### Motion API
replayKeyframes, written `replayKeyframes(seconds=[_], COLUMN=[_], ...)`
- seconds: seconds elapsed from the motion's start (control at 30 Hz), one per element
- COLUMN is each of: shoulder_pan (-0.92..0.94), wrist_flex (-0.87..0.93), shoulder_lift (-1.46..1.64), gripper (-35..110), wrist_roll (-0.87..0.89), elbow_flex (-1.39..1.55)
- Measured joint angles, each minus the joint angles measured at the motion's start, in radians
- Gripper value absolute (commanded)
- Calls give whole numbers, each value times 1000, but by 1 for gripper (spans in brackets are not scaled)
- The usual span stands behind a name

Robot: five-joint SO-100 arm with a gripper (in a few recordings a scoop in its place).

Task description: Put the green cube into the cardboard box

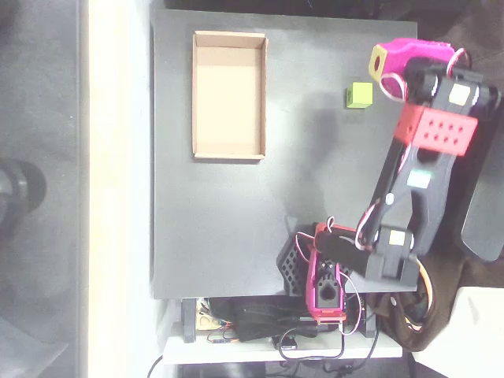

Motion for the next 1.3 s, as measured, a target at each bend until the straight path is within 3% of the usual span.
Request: replayKeyframes(seconds=[0.5, 1.3], shoulder_pan=[43, -11], wrist_flex=[0, -2], shoulder_lift=[-281, -531], gripper=[34, 35], wrist_roll=[0, 0], elbow_flex=[-69, -69])
